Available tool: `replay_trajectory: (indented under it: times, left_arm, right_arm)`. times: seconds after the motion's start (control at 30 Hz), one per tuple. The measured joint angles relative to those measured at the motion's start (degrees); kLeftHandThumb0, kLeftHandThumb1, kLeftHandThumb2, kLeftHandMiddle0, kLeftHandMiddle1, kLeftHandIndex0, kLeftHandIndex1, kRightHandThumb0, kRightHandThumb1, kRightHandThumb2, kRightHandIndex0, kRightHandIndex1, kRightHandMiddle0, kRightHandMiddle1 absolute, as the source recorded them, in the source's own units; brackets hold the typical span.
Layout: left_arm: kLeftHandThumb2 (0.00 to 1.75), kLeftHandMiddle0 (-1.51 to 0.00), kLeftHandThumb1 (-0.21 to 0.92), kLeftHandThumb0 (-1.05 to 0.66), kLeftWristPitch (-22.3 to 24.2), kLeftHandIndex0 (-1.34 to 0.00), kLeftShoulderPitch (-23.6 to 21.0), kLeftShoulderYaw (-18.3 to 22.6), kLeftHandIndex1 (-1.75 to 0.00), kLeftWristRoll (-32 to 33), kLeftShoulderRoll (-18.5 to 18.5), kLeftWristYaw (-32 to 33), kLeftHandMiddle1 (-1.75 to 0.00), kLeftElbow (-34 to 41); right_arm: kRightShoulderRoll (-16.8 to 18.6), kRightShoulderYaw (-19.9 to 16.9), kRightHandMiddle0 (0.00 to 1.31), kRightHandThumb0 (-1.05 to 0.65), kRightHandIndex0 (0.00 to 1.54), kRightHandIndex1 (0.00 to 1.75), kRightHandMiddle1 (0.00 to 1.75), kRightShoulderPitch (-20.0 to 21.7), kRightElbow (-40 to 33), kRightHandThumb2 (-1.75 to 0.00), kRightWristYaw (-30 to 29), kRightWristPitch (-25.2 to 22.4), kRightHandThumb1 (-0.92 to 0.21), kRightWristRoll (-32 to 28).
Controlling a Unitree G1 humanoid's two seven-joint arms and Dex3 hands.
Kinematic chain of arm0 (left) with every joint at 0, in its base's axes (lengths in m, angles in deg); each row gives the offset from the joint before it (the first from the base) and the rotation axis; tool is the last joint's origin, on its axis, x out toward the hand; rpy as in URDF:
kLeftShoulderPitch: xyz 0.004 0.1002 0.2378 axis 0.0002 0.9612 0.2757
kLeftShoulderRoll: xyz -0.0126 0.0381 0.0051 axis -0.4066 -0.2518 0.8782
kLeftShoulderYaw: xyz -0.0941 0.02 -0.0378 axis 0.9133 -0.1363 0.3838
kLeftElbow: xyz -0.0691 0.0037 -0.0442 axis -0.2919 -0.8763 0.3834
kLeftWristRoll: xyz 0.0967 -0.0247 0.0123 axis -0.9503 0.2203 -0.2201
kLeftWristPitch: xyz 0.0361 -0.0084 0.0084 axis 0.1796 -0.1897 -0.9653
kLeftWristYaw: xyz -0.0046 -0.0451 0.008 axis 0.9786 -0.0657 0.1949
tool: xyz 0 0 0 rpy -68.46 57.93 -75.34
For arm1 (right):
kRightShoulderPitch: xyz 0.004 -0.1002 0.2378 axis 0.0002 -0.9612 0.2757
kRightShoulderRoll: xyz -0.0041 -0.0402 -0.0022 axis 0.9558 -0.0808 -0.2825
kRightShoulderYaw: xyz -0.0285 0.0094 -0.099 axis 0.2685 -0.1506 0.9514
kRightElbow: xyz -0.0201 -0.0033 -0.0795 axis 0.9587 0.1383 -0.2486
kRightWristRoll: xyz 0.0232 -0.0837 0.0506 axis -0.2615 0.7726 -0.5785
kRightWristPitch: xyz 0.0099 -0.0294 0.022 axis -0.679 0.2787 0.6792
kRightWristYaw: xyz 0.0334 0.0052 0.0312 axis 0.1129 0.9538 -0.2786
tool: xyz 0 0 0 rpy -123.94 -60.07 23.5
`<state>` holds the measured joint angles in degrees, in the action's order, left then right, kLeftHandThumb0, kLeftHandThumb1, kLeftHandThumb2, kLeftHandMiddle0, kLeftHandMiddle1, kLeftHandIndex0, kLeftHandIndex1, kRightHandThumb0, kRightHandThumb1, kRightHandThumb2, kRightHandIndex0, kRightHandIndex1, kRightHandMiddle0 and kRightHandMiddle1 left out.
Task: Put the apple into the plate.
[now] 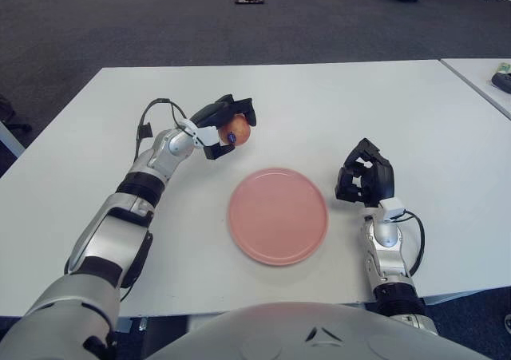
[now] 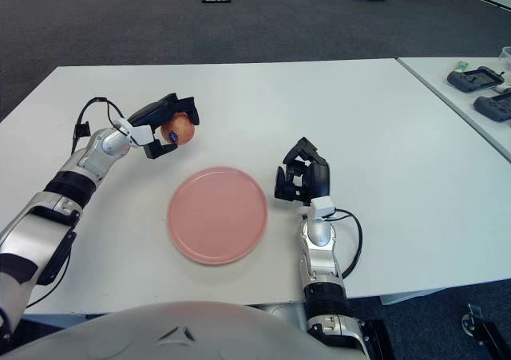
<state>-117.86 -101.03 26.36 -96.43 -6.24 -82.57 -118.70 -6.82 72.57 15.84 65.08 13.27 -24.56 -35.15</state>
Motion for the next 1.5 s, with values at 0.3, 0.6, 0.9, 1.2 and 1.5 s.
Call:
replay_trajectory:
  times: [0.3,0.6,0.9,1.2,1.5]
  left_arm:
    - [1.75,-0.99,-0.11,0.00,-2.4,-0.70,6.5,1.3,-1.75,4.0,-2.7,-4.1,-1.59,16.5]
    - [1.75,-0.99,-0.11,0.00,-5.0,-0.70,14.9,-1.1,-1.75,8.2,-2.0,-9.0,-1.59,28.6]
    - [1.75,-0.99,-0.11,0.00,-5.3,-0.70,18.0,-4.6,-1.75,11.8,-3.8,-18.6,-1.59,34.1]
    - [1.72,-0.97,-0.09,0.00,-4.5,-0.69,17.8,-6.2,-1.75,11.1,-6.7,-24.2,-1.58,38.9]
    - [1.68,-0.95,-0.05,0.00,-8.7,-0.66,17.0,-10.9,-1.75,3.8,-5.0,-24.7,-1.58,31.9]
  right_arm:
    - [0.0,0.0,0.68,-0.52,1.27,1.75,1.75,0.0,-0.1,-1.43,-0.4,-1.4,-0.23,0.0]
    - [0.1,0.1,0.69,-0.52,1.25,1.75,1.75,0.0,-0.2,-1.43,-0.4,-1.8,-0.23,0.0]
    - [0.1,0.1,0.68,-0.52,1.27,1.75,1.75,0.0,-0.2,-1.43,-0.3,-1.8,-0.23,0.0]
    - [0.0,0.1,0.68,-0.51,1.24,1.75,1.75,0.0,-0.2,-1.42,-0.3,-1.8,-0.24,0.0]
    - [0.1,0.2,0.67,-0.51,1.26,1.75,1.75,0.0,-0.3,-1.41,0.1,-1.7,-0.25,-0.2]
